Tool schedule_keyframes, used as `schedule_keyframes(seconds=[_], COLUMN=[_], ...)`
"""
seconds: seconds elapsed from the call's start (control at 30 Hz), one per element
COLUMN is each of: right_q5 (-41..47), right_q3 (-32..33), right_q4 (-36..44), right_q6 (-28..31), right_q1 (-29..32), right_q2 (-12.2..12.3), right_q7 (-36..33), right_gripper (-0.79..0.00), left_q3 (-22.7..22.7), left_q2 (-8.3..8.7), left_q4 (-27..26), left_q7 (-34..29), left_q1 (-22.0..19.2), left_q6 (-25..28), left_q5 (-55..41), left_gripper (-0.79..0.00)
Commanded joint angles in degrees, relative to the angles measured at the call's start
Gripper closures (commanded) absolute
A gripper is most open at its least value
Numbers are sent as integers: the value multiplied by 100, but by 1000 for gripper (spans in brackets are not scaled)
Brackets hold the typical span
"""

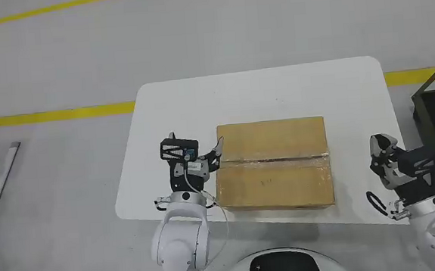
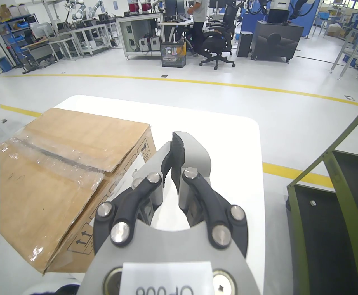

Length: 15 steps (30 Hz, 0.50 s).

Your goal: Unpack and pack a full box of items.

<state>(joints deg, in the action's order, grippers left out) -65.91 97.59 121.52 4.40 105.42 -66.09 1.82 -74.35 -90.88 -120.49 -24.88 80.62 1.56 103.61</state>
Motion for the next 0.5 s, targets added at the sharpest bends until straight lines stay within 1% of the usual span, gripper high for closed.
schedule_keyframes(seconds=[0.0, 0.13, 0.27, 0.47], right_q5=[2, 119, 405, 375], right_q3=[29, 159, 88, -404], right_q4=[0, -127, -447, -1060], right_q6=[27, 212, 277, 340], right_q1=[-9, 146, 128, -375], right_q2=[-1, -10, -38, -77], right_q7=[-12, 167, 304, 228], right_gripper=[0, 0, 0, 0], left_q3=[0, 0, 0, 0], left_q2=[0, 0, 0, 0], left_q4=[0, 0, 0, 0], left_q7=[0, 0, 0, 0], left_q1=[0, 0, 0, 0], left_q6=[0, 0, 0, 0], left_q5=[0, 0, 0, 0], left_gripper=[-785, -785, -785, -785])
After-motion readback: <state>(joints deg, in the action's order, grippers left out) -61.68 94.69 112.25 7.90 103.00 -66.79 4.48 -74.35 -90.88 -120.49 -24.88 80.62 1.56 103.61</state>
